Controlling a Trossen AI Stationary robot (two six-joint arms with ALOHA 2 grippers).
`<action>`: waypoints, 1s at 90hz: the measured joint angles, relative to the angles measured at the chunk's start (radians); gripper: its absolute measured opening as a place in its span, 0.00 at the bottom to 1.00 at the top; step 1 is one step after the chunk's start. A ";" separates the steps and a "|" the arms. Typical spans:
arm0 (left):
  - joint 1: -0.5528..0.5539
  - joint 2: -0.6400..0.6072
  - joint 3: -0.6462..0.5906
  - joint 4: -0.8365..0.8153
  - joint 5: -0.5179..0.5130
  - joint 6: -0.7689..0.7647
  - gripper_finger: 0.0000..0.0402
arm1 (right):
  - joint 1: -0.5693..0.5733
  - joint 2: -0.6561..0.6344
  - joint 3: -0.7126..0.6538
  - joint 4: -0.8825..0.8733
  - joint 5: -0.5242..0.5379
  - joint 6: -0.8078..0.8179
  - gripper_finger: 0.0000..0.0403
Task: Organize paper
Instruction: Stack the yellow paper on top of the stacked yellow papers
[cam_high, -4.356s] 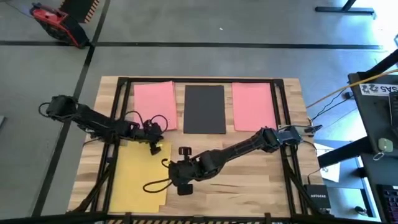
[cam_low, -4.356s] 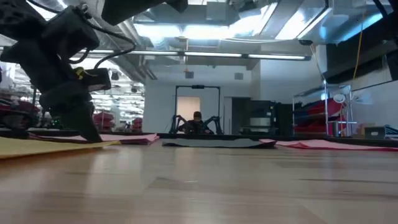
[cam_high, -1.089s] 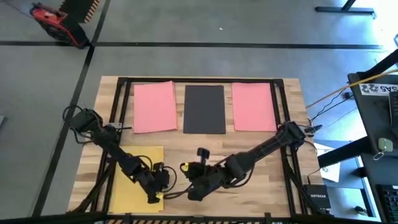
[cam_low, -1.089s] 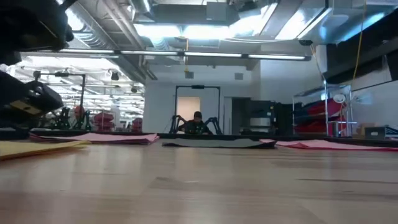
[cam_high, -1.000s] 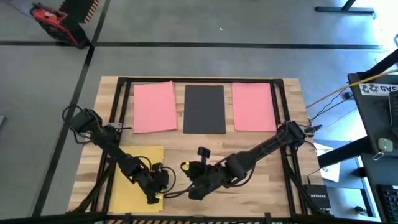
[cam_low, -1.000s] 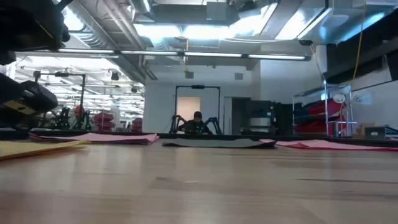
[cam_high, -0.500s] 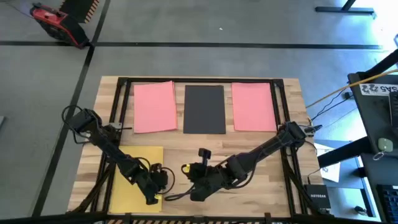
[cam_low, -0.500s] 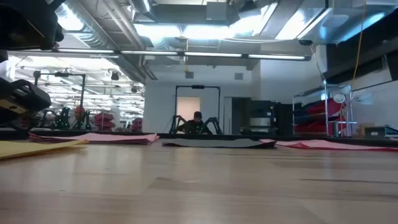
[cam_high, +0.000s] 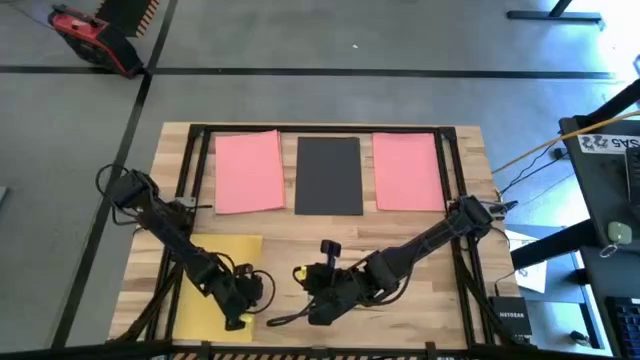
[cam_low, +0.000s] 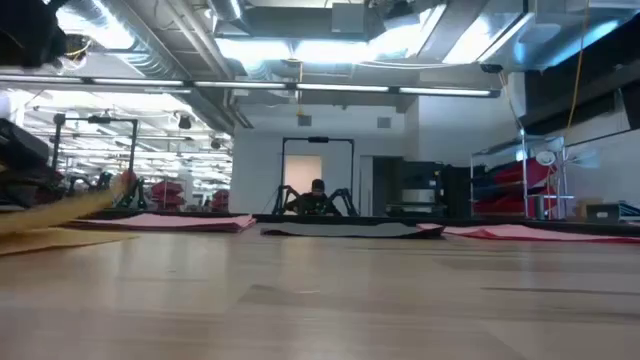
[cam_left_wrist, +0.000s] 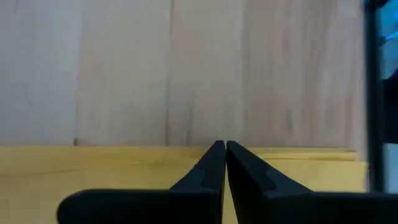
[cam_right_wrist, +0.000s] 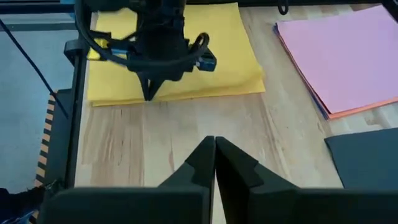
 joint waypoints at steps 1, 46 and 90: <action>0.000 -0.003 0.000 0.001 0.000 0.000 0.00 | 0.000 0.000 0.000 0.000 0.000 0.000 0.00; -0.105 -0.045 0.080 -0.018 -0.025 -0.094 0.00 | 0.000 0.000 0.000 0.000 -0.001 0.000 0.00; -0.289 0.157 0.329 -0.252 -0.037 -0.305 0.00 | 0.000 0.000 0.000 -0.006 -0.008 -0.011 0.00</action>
